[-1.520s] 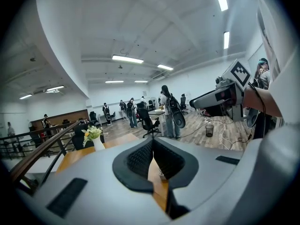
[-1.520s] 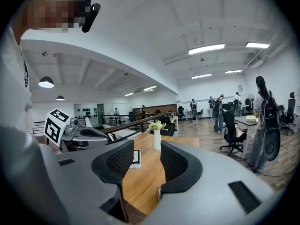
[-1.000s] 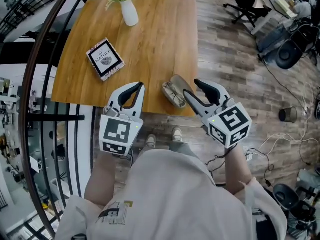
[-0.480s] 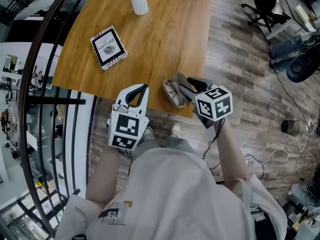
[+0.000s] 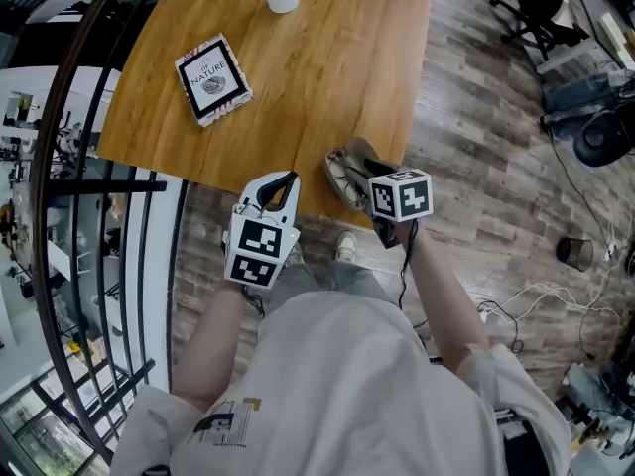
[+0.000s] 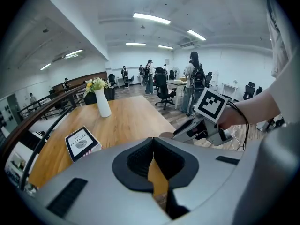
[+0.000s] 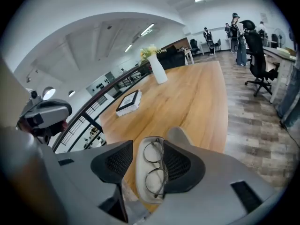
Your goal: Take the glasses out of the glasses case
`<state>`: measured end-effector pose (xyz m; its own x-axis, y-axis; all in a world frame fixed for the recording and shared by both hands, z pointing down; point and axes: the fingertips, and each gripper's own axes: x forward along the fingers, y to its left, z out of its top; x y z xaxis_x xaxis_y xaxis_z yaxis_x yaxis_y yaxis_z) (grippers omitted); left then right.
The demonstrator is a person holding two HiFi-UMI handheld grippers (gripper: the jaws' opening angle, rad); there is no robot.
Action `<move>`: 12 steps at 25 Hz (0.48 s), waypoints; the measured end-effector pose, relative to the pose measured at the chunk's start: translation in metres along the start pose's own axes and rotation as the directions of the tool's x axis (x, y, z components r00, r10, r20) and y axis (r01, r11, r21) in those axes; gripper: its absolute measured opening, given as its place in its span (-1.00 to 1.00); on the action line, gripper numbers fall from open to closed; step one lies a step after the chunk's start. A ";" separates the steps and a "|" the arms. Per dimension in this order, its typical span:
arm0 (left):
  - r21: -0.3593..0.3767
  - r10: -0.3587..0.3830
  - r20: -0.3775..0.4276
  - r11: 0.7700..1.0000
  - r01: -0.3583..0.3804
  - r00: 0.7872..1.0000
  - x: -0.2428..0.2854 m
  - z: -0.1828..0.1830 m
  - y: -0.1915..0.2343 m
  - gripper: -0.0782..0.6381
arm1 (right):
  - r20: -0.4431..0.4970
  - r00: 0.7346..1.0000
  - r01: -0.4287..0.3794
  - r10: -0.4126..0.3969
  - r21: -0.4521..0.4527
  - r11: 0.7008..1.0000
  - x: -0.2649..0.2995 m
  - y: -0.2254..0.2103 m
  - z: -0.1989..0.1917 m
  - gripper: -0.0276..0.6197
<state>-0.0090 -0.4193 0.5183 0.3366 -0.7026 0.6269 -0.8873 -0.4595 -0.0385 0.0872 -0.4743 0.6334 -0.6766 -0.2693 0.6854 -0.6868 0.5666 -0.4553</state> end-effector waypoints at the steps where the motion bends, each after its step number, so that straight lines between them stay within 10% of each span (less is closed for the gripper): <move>1: -0.016 -0.004 -0.012 1.000 0.004 1.000 0.003 -0.007 0.001 -0.73 | -0.012 1.000 0.010 -0.010 0.001 1.000 0.005 -0.003 -0.004 -0.26; 12: -0.080 -0.022 -0.088 0.997 0.015 0.996 0.006 -0.049 0.014 -0.73 | -0.177 0.981 0.076 -0.077 -0.014 0.997 0.052 -0.022 -0.047 -0.25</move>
<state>-0.0344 -0.4037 0.5597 0.3272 -0.6416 0.6938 -0.9045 -0.4251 0.0334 0.0791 -0.4640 0.7057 -0.5636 -0.1704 0.8083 -0.7324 0.5555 -0.3936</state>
